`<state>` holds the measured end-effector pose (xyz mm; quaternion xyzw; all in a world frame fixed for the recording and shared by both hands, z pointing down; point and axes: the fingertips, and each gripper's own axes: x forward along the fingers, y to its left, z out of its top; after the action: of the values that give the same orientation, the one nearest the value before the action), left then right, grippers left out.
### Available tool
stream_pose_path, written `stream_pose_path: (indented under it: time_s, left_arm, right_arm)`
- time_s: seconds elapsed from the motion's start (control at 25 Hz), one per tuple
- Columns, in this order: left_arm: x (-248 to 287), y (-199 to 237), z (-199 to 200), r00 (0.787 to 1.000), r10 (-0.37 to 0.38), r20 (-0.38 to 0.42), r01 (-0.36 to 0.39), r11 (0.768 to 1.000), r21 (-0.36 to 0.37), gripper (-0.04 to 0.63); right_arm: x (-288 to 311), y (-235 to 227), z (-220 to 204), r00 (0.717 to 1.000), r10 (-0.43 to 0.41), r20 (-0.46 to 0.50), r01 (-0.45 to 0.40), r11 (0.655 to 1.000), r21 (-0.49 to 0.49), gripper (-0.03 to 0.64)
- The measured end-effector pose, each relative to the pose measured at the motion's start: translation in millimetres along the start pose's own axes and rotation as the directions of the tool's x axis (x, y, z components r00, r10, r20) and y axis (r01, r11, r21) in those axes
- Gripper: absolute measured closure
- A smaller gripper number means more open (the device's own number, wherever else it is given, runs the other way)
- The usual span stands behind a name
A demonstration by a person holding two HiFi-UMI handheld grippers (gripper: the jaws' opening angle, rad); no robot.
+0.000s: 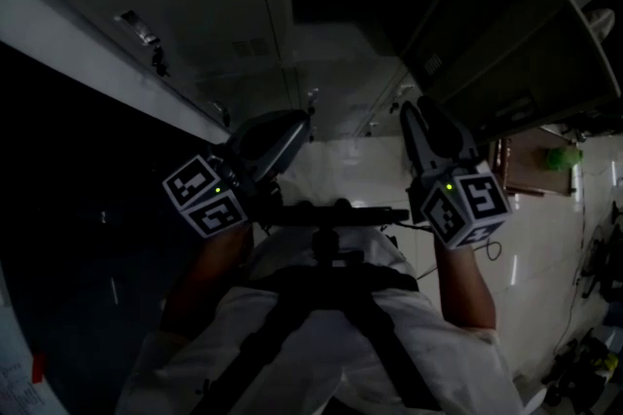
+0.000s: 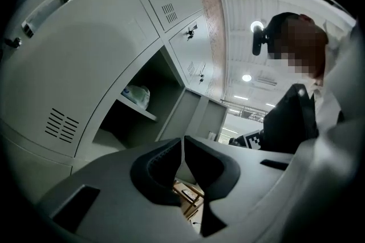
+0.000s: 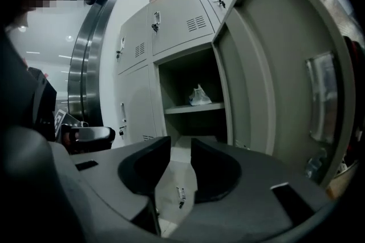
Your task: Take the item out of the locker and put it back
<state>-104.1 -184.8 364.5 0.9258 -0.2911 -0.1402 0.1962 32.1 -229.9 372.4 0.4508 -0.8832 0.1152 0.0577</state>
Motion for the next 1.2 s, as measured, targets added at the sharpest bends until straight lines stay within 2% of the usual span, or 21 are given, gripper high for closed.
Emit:
stream_pose_path:
  time_s: [0.32,0.96,1.2]
  left_arm:
    - [-22.1,-3.4,-22.3,1.0,-0.001,-0.024,-0.001,0.999,-0.051,0.594]
    - [-47.0,-23.6,-58.8,0.996,-0.038,-0.078,0.028,0.991,-0.133,0.594]
    - [-51.6,-49.5,-72.9,0.996,-0.036,-0.08,0.026,0.992,-0.12,0.594]
  right_arm:
    - [-8.9,9.8,-31.4,0.997,-0.03,-0.066,0.034,0.997,0.062,0.518]
    - [-29.0,31.3,-66.8,0.991,-0.059,-0.121,0.072,0.992,0.106,0.52]
    - [-51.9,38.5,-76.9,0.993,-0.034,-0.114,0.048,0.992,0.12,0.518]
